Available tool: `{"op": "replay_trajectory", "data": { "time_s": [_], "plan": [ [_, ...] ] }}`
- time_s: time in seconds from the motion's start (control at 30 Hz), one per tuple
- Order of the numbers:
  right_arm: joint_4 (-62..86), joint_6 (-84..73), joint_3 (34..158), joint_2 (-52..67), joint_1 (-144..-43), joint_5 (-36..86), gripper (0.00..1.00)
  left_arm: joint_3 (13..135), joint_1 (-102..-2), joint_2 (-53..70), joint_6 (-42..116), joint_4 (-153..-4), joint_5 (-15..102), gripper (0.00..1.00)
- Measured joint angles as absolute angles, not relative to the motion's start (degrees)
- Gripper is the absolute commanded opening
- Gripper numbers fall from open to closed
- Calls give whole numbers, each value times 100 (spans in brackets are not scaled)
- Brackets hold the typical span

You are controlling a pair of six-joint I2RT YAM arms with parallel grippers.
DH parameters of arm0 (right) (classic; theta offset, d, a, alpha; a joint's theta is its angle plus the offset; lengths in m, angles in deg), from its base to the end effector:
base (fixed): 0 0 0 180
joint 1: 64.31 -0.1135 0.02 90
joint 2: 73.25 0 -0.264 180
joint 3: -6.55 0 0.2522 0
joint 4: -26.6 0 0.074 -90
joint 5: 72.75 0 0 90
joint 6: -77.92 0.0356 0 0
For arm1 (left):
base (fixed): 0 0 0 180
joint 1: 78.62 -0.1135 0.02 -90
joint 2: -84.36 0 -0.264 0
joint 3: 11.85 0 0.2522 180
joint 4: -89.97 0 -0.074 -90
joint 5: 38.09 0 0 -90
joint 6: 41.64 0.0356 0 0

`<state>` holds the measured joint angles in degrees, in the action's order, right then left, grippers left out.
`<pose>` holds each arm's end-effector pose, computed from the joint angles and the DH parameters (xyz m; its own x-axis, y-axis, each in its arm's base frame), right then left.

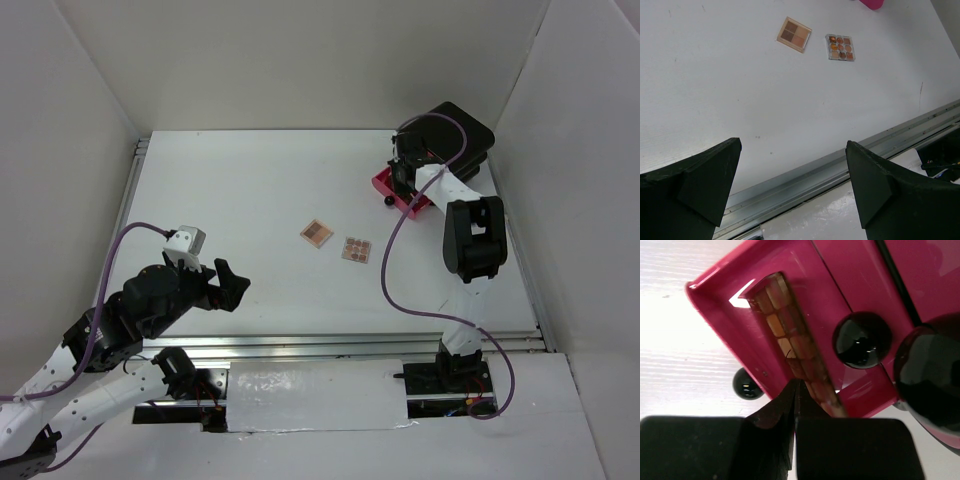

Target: Organize the makeup

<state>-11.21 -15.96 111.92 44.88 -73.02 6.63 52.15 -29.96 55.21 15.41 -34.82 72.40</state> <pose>0.4554 0.0631 0.2064 -0.7595 -0.1836 -0.6240 -0.0847 0.9791 -0.1850 0.0735 -0.0646 0.3489 -0.4575 -0.2514 -0.8530 0.2833 0.8680 -0.4077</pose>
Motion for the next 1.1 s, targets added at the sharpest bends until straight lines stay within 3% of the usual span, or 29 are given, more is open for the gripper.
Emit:
{"op": "replay_trajectory", "data": {
  "time_s": [1.1],
  "plan": [
    [-1248, -1624, 11190, 4649, -7280, 1490, 0, 5215, -2996, 5519, 1541, -3482, 7240, 99]
  ]
}}
